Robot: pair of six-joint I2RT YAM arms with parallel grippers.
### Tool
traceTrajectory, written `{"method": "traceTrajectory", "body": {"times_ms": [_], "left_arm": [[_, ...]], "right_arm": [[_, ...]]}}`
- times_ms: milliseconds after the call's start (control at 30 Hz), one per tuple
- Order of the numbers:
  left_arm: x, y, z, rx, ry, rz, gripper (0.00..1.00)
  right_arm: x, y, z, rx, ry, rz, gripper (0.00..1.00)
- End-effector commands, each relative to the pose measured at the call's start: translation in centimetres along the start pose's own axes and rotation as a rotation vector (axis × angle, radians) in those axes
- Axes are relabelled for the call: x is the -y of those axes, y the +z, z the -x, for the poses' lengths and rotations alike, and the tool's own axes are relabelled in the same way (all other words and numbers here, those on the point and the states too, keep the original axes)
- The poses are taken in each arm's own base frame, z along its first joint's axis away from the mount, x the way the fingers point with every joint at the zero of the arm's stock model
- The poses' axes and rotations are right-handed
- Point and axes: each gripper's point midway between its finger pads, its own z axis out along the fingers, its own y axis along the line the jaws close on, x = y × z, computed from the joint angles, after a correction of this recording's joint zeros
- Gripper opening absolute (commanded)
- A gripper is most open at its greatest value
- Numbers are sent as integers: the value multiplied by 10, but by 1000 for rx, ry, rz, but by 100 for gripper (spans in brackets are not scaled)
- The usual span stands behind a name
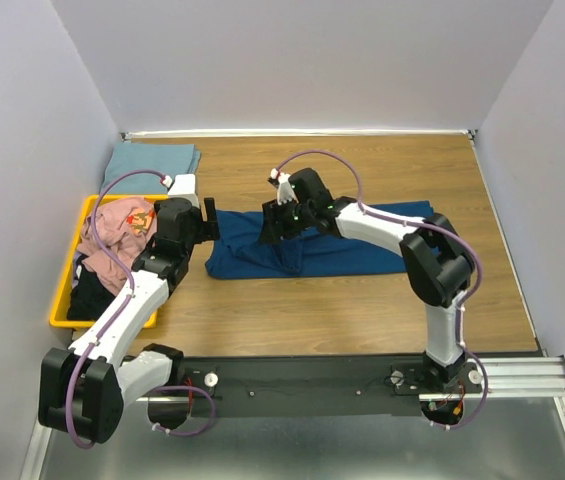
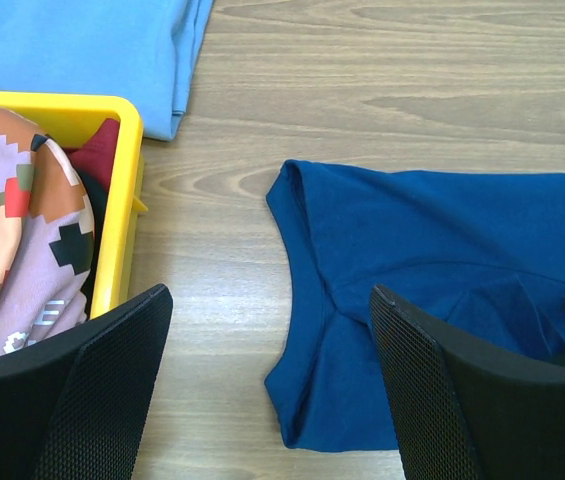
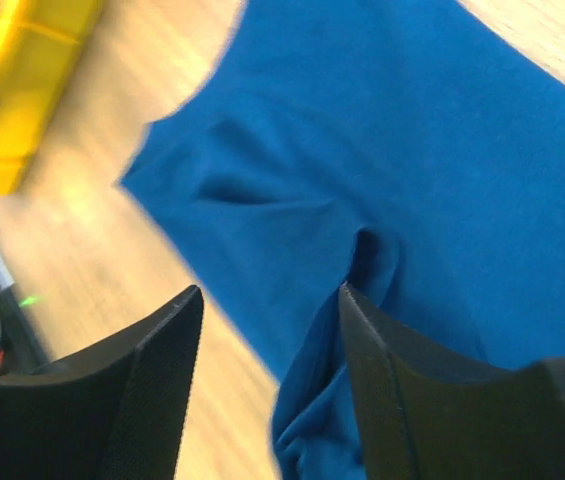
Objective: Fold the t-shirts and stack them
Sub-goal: Fold the tshirt
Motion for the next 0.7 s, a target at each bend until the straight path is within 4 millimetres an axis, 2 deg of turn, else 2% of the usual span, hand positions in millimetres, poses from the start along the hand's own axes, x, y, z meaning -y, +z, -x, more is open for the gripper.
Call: {"method": "traceTrajectory", "body": {"times_ms": [0,33,133,267,533,567,600,667], "left_arm": [[1,-1,16,32,-13,1,87],[0,-1,15,31,-13,2,87],[2,-1,15,30,-12,-3,87],[3,-1,16,32,-13,-9,87],[3,-1,17,32,-13,-10,87],[3,-1,17,33,-12,-12,87],[2,-1,16,30,-13,-8,87],[3,-1,16,31,-11,-12,87]], "right_arm": [[27,21,1,3,13,-123,60],[30,23,8,19,1,-139,59],[37,33,12,20,-20,-153,54],[40,45,9,3,-51,-136,50],[25,52,-9,-52,-77,-48,18],[25,51,-11,-57,-77,-46,12],[23,50,-16,-68,-76,-38,1],[17,45,-14,-64,-83,-26,1]]}}
